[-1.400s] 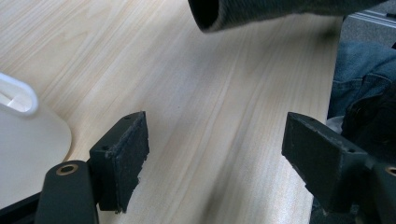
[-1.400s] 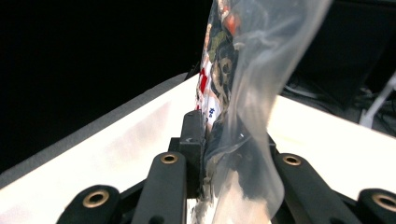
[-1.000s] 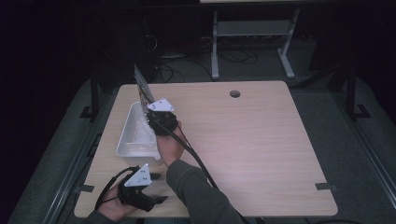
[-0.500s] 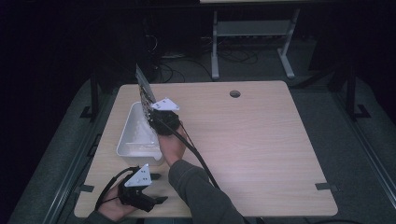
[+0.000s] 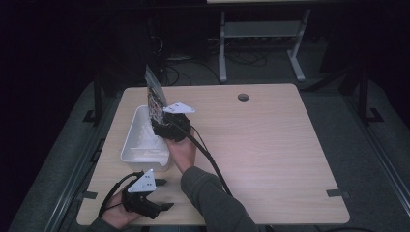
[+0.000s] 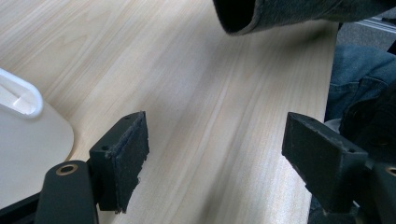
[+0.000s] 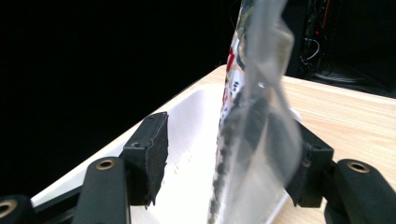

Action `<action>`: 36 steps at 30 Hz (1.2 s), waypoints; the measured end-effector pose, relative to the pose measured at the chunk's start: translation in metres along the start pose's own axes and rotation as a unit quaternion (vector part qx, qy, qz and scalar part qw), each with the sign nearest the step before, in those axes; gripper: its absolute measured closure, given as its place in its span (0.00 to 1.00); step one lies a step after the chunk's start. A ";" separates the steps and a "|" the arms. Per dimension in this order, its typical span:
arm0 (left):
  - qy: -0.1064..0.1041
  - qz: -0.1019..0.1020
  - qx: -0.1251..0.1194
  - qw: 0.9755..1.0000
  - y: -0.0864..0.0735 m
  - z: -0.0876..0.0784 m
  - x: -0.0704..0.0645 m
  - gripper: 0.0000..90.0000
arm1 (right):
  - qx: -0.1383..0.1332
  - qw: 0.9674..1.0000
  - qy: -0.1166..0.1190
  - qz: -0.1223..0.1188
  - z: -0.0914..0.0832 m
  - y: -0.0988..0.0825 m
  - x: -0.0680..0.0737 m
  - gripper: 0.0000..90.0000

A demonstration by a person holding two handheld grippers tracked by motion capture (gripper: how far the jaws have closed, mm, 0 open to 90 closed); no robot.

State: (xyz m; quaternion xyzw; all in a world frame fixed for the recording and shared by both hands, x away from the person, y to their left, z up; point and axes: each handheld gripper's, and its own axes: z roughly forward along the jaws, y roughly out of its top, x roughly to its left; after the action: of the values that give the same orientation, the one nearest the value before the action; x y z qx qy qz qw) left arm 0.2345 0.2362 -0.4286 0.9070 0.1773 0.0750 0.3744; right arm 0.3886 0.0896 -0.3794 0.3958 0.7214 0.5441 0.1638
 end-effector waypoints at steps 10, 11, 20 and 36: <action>0.003 -0.003 0.000 1.000 0.000 0.001 0.001 0.25 | 0.002 1.000 0.026 0.016 -0.013 -0.006 -0.015 0.40; 0.003 -0.003 -0.001 1.000 0.000 0.001 0.001 0.25 | 0.000 0.999 0.028 0.016 -0.015 -0.006 -0.017 0.40; 0.001 -0.002 0.003 1.000 0.001 0.003 0.001 0.25 | 0.003 0.999 0.049 0.021 -0.034 -0.013 -0.024 0.38; 0.001 -0.006 0.006 1.000 0.001 0.006 0.003 0.25 | 0.007 0.998 0.066 0.020 -0.064 -0.021 -0.040 0.37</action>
State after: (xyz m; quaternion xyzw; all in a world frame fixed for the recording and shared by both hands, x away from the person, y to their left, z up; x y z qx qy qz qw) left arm 0.2394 0.2325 -0.4324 0.9080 0.1832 0.0727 0.3696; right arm 0.3631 0.0153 -0.3833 0.3747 0.7261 0.5673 0.1026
